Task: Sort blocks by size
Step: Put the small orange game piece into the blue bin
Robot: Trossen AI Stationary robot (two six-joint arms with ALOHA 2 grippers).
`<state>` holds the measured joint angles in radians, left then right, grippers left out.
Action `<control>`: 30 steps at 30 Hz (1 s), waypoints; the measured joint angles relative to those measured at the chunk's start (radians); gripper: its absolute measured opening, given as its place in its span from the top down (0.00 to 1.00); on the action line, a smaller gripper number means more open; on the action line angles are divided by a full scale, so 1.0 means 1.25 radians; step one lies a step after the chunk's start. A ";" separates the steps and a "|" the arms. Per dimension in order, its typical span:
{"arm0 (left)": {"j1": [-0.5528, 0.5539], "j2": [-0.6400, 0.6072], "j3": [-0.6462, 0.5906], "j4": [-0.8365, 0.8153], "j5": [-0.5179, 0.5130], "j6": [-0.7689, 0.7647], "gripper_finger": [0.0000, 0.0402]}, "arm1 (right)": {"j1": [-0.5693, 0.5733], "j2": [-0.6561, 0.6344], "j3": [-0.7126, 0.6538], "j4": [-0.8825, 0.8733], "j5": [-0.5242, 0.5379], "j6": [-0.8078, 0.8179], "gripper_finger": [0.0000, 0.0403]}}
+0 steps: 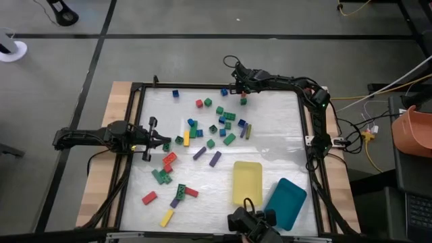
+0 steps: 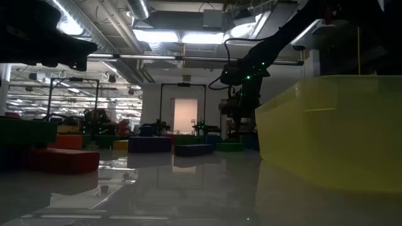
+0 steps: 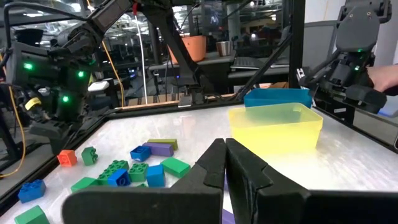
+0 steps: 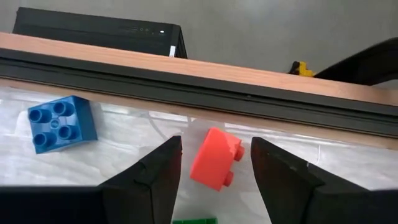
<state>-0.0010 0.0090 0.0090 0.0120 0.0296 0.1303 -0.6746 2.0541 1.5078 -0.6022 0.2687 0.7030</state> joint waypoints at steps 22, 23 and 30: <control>0.000 0.000 0.000 0.000 0.000 0.000 1.00 | 0.000 0.043 0.000 0.003 0.008 -0.003 0.56; 0.000 0.000 0.000 0.000 0.000 0.000 1.00 | 0.000 0.043 0.000 0.002 0.008 -0.003 0.58; 0.000 0.000 0.000 0.000 0.000 0.000 1.00 | 0.000 0.042 0.001 0.005 0.007 -0.049 0.80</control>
<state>-0.0010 0.0093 0.0090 0.0120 0.0296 0.1303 -0.6746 2.1067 1.5089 -0.5966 0.2772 0.6413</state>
